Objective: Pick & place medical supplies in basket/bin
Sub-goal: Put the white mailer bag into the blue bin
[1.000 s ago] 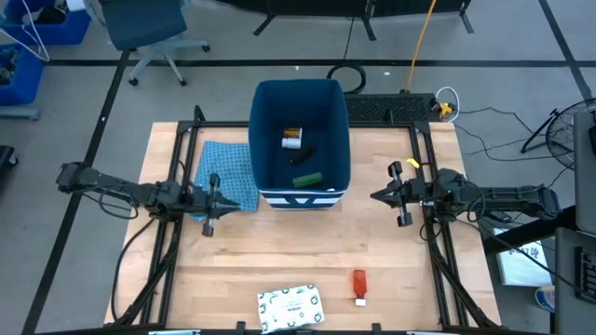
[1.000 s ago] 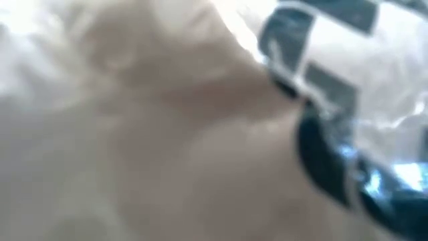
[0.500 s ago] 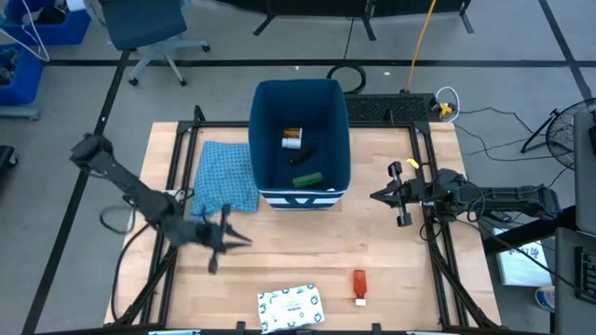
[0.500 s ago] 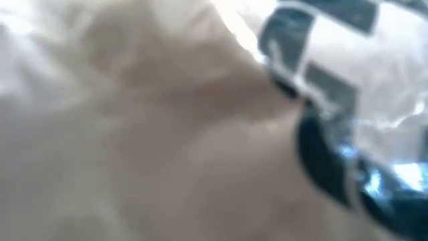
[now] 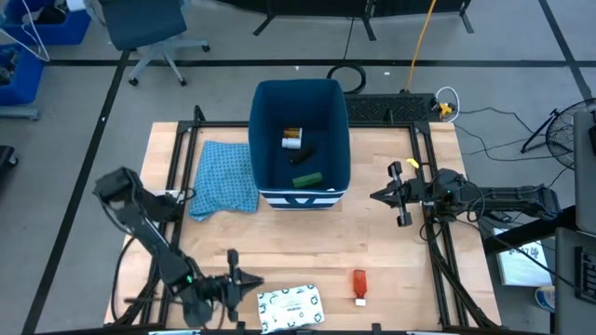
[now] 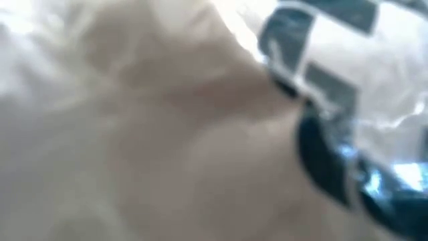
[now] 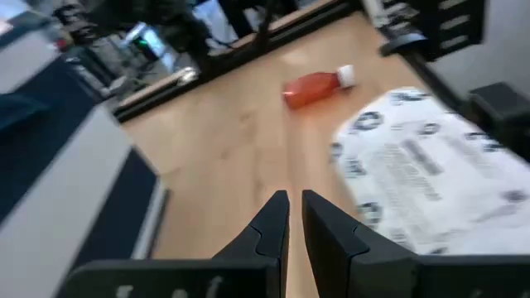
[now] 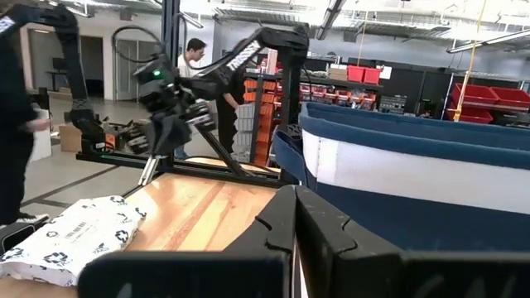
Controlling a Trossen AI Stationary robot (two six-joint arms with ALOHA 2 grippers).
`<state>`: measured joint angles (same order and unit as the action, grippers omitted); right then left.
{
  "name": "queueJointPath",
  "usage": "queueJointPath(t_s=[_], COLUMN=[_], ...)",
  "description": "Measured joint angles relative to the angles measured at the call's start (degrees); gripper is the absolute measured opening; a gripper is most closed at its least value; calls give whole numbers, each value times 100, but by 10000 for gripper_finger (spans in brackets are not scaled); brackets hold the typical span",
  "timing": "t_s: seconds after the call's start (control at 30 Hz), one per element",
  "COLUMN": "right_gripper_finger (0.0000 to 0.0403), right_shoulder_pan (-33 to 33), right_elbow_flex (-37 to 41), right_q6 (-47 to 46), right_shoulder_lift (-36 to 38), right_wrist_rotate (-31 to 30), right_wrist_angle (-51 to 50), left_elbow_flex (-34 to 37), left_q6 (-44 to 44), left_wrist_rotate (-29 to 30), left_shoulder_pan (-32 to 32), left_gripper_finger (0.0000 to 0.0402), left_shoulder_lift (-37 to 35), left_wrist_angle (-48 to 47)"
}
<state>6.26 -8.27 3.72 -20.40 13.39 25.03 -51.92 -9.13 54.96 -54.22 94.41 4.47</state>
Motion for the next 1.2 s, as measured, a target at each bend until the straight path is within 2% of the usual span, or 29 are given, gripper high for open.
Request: queueJointPath(t_s=[0.1,0.2,0.47,0.67,0.8,0.97,1.2], right_gripper_finger=[1,1,1,1,1,1,1], right_shoulder_pan=[0,0,0,2,2,2,2], right_elbow_flex=[-2,-2,-2,-2,-2,-2,-2], right_q6=[-1,-1,3,-4,-62,-152,-167], right_shoulder_lift=[0,-2,-4,-4,-43,-57,-57], right_wrist_rotate=[-1,0,-24,-420,-447,-443,-440], right_wrist_angle=[-43,-100,-161,-384,-560,-561,-561], left_elbow_flex=[-318,-580,-714,-667,-667,-667,-812], left_q6=[186,103,-175,-490,-380,-418,762], left_wrist_rotate=[-610,-1193,-1816,-2188,-2343,-2669,-2498], left_shoulder_pan=[-24,-11,14,9,54,98,117], left_gripper_finger=[46,69,194,268,283,285,285], left_shoulder_lift=[329,534,765,765,765,903,1341], left_wrist_angle=[-2,-141,-360,-637,-656,-798,-571])
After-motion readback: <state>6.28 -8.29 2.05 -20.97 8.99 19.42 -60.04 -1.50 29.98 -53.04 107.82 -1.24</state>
